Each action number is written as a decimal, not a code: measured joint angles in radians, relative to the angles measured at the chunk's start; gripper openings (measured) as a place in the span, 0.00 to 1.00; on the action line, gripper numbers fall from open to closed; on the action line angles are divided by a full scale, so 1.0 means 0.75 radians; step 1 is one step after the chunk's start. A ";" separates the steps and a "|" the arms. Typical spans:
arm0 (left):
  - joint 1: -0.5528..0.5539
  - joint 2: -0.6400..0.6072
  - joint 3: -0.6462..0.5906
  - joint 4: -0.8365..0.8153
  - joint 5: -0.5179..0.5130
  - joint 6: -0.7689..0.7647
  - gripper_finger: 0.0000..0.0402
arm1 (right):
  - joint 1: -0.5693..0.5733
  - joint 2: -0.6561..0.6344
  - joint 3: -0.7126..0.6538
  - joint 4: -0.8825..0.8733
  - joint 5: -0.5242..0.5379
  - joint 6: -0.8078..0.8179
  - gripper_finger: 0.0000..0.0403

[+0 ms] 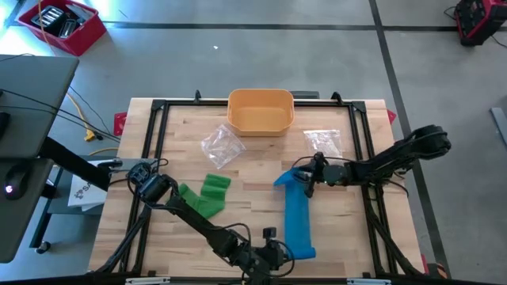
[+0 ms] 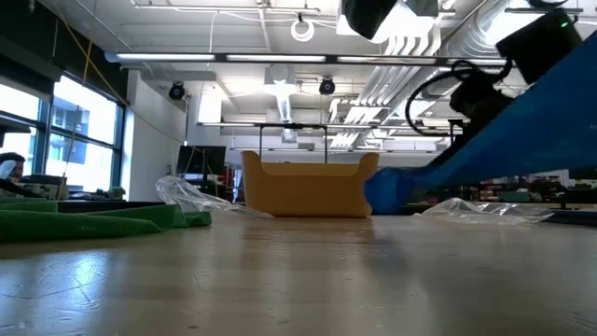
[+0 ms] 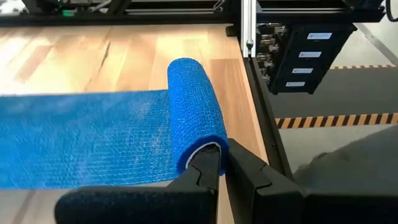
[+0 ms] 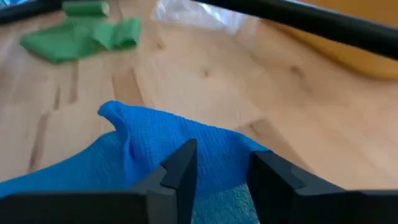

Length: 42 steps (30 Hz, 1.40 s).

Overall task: Roll bandage
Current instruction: Roll the blue bandage

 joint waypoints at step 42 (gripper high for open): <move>-0.010 -0.001 0.001 -0.106 -0.002 -0.039 0.02 | -0.034 -0.185 0.001 -0.245 -0.739 0.355 0.60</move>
